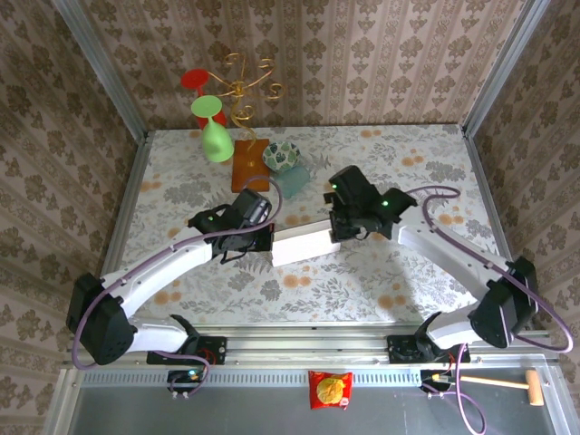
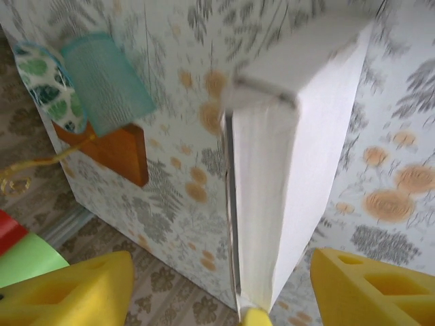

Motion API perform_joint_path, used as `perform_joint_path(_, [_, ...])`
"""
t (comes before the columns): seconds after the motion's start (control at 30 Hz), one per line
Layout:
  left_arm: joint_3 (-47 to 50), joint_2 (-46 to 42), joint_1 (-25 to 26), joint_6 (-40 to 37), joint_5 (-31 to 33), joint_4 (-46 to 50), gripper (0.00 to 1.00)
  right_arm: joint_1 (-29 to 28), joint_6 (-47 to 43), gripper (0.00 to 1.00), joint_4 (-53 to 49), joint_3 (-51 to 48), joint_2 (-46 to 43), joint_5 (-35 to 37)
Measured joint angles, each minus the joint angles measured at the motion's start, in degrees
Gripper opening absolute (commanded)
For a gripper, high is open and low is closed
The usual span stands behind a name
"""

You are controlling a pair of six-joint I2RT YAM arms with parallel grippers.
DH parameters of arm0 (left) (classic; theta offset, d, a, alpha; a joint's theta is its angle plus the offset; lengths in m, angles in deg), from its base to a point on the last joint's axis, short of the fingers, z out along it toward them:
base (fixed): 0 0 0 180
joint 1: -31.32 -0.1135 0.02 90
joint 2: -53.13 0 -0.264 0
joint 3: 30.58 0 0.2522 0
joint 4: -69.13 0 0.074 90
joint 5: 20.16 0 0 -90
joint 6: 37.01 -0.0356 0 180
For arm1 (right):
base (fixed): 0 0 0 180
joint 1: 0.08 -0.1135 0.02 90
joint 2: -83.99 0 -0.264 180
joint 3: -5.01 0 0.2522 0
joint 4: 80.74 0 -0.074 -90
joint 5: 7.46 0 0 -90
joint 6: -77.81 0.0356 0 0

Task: Fold the paper box

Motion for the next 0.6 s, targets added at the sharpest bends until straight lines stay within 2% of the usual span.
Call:
perform_joint_path(0.23, [-0.24, 0.31, 0.83, 0.02, 1.29, 0.26, 0.00, 6.82, -9.07, 0.72, 8.59, -12.87, -7.69, -0.20])
perform_joint_path(0.4, [-0.79, 0.74, 1.22, 0.00, 2.03, 0.79, 0.00, 7.52, -12.48, 0.74, 13.92, -16.46, -7.93, -2.23])
perform_joint_path(0.6, [-1.03, 1.01, 1.70, 0.00, 2.82, 1.01, 0.00, 7.82, -13.73, 0.67, 20.37, -18.47, -7.91, -4.85])
